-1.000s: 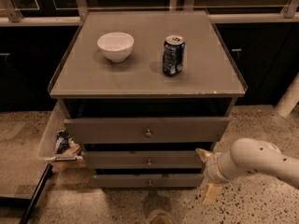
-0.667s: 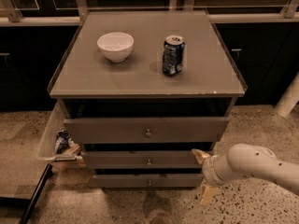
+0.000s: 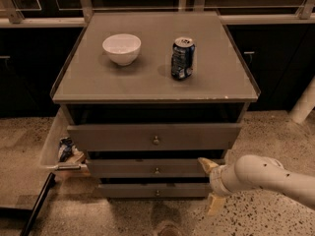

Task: Open middle drawer

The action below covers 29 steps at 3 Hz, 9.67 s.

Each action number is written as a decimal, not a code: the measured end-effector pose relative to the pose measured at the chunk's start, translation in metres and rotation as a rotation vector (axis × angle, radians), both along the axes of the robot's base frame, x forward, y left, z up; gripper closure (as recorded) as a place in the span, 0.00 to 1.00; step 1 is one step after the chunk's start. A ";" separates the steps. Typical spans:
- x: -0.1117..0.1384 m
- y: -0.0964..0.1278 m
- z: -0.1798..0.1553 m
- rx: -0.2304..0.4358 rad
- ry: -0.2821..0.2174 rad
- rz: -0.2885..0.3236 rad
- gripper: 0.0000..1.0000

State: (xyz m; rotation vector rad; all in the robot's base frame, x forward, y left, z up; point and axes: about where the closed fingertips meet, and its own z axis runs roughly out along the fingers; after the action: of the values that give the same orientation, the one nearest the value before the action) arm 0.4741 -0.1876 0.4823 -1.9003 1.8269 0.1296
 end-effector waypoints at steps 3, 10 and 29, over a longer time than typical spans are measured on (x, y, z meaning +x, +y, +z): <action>0.038 0.013 -0.033 0.022 -0.042 0.012 0.00; 0.110 0.018 -0.088 0.142 -0.023 0.024 0.00; 0.024 0.013 -0.085 0.298 0.065 0.077 0.85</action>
Offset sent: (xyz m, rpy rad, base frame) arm 0.0441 0.0140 -0.0274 0.0122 -0.0693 0.0073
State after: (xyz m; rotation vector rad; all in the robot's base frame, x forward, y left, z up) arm 0.4982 -0.1750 0.3977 -1.7720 1.6684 0.4679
